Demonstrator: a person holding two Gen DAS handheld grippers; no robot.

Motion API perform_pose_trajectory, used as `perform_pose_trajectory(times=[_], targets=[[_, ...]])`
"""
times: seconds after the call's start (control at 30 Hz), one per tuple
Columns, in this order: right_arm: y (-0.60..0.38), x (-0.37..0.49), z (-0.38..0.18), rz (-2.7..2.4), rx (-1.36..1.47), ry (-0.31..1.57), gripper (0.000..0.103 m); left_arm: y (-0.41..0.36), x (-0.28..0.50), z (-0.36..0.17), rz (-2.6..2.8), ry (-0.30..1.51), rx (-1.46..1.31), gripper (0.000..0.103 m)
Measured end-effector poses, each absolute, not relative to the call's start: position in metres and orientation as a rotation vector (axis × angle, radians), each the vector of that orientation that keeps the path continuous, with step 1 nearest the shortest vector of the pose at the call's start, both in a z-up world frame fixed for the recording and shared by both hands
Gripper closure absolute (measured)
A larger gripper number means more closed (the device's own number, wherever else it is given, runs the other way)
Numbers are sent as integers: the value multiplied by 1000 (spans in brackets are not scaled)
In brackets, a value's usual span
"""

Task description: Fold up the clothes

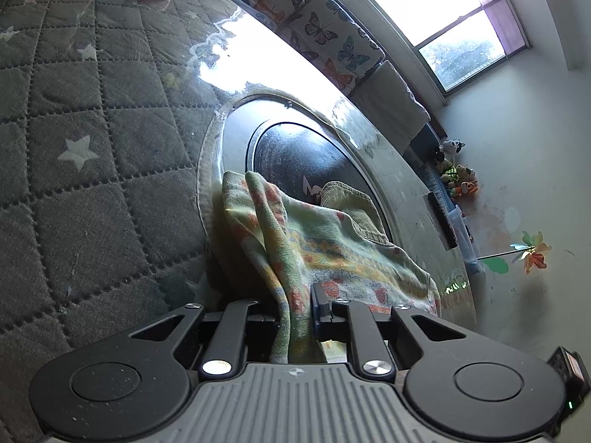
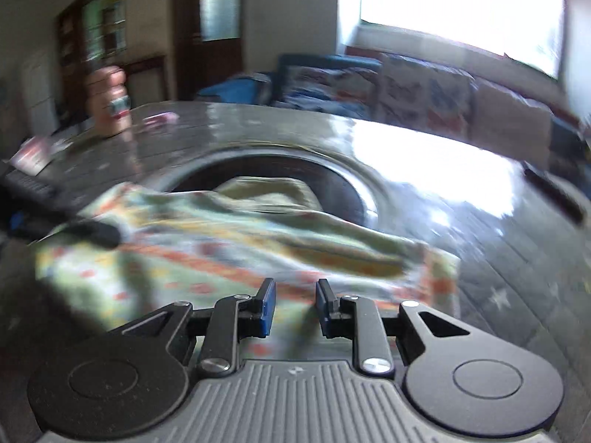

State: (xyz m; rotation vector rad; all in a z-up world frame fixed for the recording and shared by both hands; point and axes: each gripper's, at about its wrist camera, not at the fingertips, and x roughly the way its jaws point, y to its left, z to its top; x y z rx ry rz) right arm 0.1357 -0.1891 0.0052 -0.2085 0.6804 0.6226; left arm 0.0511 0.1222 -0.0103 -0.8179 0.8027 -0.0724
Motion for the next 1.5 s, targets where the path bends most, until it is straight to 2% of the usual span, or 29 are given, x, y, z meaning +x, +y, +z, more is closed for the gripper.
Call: perform_pose_trajectory(times=[0.23, 0.27, 0.3, 0.4, 0.47, 0.63, 0.73, 0.8, 0.87, 0.93, 1.23, 1.5], targets=[[-214, 163, -1, 505, -163, 661, 74, 121, 52, -9, -68, 805, -798, 87], [-216, 166, -2, 486, -163, 655, 65, 121, 52, -9, -67, 805, -795, 87], [-219, 168, -2, 467, -163, 649, 61, 120, 53, -8, -65, 805, -790, 87], [-226, 176, -3, 412, -161, 633, 59, 118, 54, -7, -61, 804, -764, 87], [-228, 182, -6, 394, -140, 640, 46, 116, 54, -6, -59, 804, -749, 87], [-231, 190, -10, 361, -101, 654, 44, 116, 54, -5, -55, 803, -735, 87], [-232, 192, -12, 373, -62, 678, 47, 115, 54, -4, -52, 803, -721, 87], [-230, 190, -10, 396, -57, 685, 62, 113, 55, -3, -48, 803, -707, 87], [-229, 188, -8, 413, -52, 689, 83, 112, 55, -1, -44, 804, -693, 87], [-230, 184, -6, 420, -40, 682, 91, 109, 56, 2, -43, 801, -678, 88], [-266, 164, 16, 380, 17, 609, 94, 76, 77, 32, -125, 766, -564, 91], [-334, 162, 29, 222, 24, 566, 94, -5, 133, 48, -284, 779, -448, 92]])
